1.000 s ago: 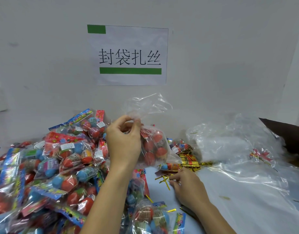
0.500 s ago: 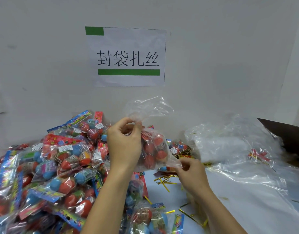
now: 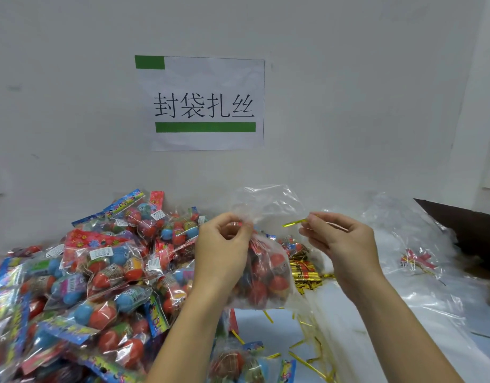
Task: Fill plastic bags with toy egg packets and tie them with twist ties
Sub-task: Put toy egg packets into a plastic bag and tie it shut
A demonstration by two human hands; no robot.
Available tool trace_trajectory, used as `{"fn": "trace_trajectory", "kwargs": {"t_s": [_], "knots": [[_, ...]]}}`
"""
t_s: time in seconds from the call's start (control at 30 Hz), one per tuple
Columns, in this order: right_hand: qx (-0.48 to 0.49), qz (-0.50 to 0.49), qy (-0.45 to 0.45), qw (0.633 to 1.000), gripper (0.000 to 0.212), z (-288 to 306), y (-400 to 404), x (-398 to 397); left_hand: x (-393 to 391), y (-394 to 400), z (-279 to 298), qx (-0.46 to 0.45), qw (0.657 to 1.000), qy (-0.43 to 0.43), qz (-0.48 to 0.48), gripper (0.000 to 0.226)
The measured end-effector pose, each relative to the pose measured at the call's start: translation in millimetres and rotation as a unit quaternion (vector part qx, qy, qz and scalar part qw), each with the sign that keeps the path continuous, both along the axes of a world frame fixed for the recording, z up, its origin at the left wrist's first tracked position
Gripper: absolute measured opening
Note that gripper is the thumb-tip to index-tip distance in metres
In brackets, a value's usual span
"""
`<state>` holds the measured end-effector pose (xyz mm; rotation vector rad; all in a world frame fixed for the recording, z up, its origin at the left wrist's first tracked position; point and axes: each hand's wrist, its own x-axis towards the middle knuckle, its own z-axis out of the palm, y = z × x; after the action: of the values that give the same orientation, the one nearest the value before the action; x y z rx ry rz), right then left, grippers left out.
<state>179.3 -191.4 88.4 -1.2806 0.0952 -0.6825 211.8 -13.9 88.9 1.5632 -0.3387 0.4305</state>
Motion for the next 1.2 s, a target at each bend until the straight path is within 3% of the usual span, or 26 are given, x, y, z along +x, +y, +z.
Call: {"fn": "trace_trajectory", "kwargs": {"t_s": [0.37, 0.57, 1.2], "knots": [[-0.057, 0.071, 0.021, 0.996, 0.003, 0, 25, -1, -12, -15, -1, -0.031, 0.996, 0.024, -0.086, 0.012], [-0.064, 0.141, 0.009, 0.988, 0.010, 1, 25, -3, -10, -16, -3, -0.007, 0.998, 0.008, -0.065, 0.012], [-0.077, 0.157, 0.013, 0.985, 0.010, -1, 24, -1, -14, -17, -1, -0.036, 0.999, 0.007, -0.037, 0.024]]}}
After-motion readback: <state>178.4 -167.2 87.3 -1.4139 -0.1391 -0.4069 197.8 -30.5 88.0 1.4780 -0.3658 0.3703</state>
